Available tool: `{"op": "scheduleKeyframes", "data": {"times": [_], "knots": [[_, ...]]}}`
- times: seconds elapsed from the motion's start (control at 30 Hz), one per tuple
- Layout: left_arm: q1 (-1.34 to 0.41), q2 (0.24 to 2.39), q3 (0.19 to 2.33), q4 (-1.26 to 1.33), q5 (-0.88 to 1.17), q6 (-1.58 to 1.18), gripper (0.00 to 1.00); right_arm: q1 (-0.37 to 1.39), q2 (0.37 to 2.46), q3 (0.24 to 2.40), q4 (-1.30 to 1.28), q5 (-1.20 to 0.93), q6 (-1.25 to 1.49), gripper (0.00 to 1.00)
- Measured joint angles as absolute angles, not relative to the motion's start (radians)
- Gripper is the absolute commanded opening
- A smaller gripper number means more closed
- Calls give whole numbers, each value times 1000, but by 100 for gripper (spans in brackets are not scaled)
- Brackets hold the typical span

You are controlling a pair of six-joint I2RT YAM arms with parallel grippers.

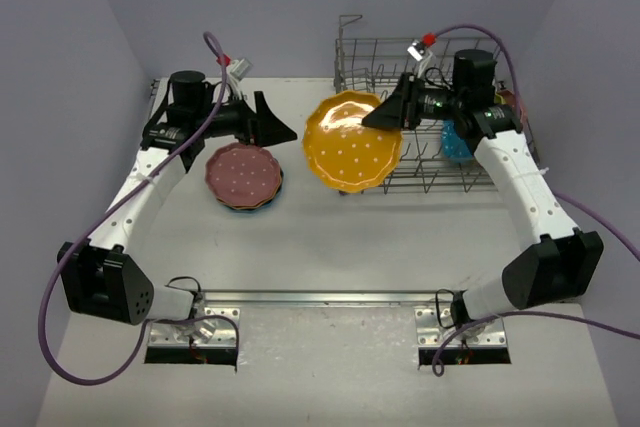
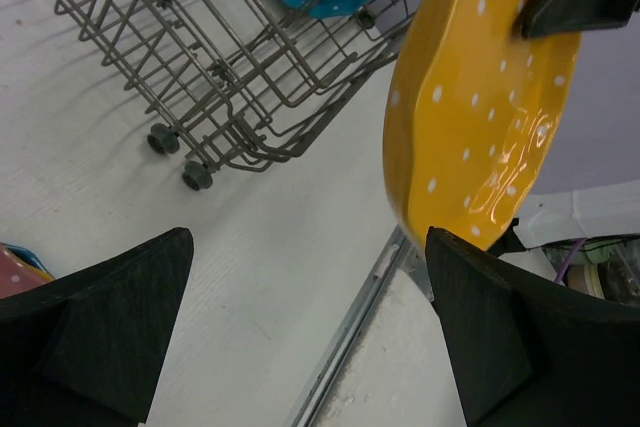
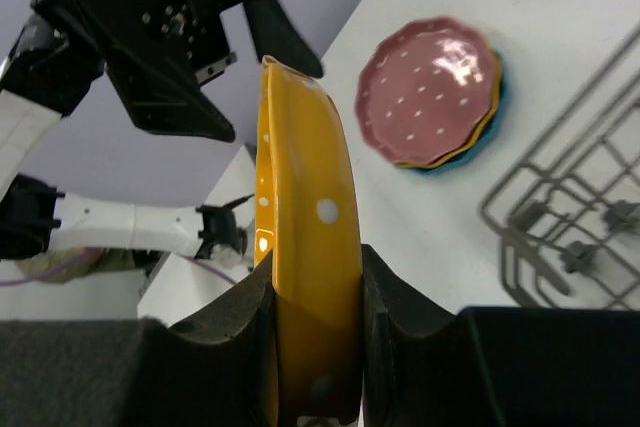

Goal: Unload the plates from the dish rack

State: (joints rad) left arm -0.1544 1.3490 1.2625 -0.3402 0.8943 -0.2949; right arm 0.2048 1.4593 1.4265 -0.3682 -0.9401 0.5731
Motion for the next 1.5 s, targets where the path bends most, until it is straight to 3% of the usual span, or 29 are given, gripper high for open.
{"op": "scheduleKeyframes", "data": {"times": [0.17, 0.37, 0.67, 0.73, 0.87, 0.93, 1.07, 1.3, 1.5], "knots": [[-199, 1349, 1252, -333, 897, -288, 83, 298, 1461, 1413, -374, -943, 561, 0], [-248, 1349, 1216, -340, 903, -247, 63, 329, 1482, 1397, -353, -943, 565, 0], [-261, 1351, 1193, -327, 993, -244, 1, 335, 1507, 1393, -340, -943, 557, 1], [-259, 1351, 1186, -322, 1005, -249, 0, 335, 1507, 1393, -345, -943, 550, 10], [-238, 1351, 1163, -315, 1039, -264, 0, 338, 1507, 1393, -364, -935, 536, 68], [-209, 1348, 1146, -315, 1063, -258, 0, 340, 1505, 1394, -370, -920, 536, 83], [-73, 1356, 1125, -387, 1086, -241, 0, 326, 1500, 1394, -381, -872, 541, 97], [189, 1415, 1139, -524, 1094, -134, 0, 253, 1486, 1398, -400, -849, 552, 99], [274, 1536, 1212, -648, 999, 22, 0, 186, 1468, 1401, -421, -844, 554, 99]]}}
